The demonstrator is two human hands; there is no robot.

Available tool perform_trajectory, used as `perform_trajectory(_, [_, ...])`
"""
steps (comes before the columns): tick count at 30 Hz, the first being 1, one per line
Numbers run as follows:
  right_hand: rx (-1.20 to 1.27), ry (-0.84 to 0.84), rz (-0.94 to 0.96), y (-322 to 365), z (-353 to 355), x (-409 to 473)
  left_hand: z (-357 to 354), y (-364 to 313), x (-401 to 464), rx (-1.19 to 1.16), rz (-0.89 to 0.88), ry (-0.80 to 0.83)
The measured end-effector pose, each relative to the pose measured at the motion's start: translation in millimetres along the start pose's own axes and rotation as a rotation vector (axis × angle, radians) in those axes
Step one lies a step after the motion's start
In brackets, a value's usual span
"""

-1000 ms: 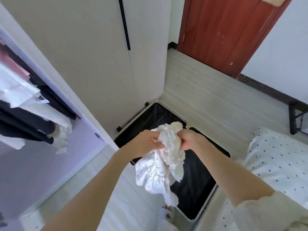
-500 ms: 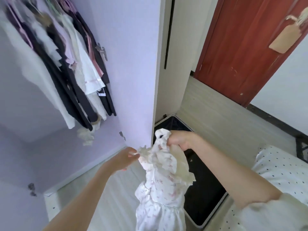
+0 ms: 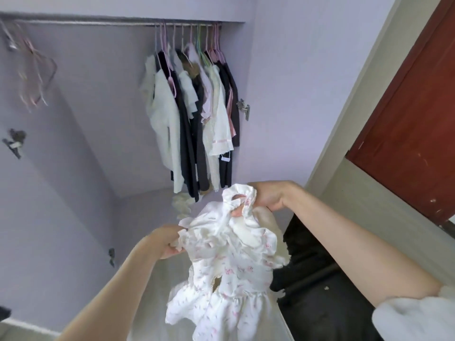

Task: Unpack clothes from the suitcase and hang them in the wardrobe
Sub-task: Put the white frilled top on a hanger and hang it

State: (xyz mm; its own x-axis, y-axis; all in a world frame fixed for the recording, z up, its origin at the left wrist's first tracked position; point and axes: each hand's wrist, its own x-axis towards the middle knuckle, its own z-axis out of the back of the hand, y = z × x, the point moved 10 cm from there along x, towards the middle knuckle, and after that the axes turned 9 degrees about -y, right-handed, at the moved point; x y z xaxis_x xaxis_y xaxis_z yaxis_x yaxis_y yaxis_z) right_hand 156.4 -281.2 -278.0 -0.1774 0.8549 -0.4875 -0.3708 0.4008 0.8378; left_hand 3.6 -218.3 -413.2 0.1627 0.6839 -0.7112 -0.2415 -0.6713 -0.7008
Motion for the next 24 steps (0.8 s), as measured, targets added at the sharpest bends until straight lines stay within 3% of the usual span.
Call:
perform_trajectory(6, [-0.054, -0.188, 0.029, 30, 27, 52, 79, -43, 9, -0.057, -0.097, -0.299])
perform_trajectory(12, [-0.124, -0.496, 0.138, 62, 85, 109, 122, -102, 32, -0.197, -0.199, -0.485])
perform_trajectory(15, [-0.114, -0.536, 0.202, 82, 106, 136, 139, -144, 34, -0.208, -0.284, -0.584])
perform_trajectory(20, [-0.272, -0.412, 0.216, 103, 111, 187, 152, -172, 53, -0.413, -0.263, -0.405])
perform_trajectory(24, [-0.228, -0.394, 0.319, 152, 116, 226, 164, -205, 55, -0.435, -0.296, -0.309])
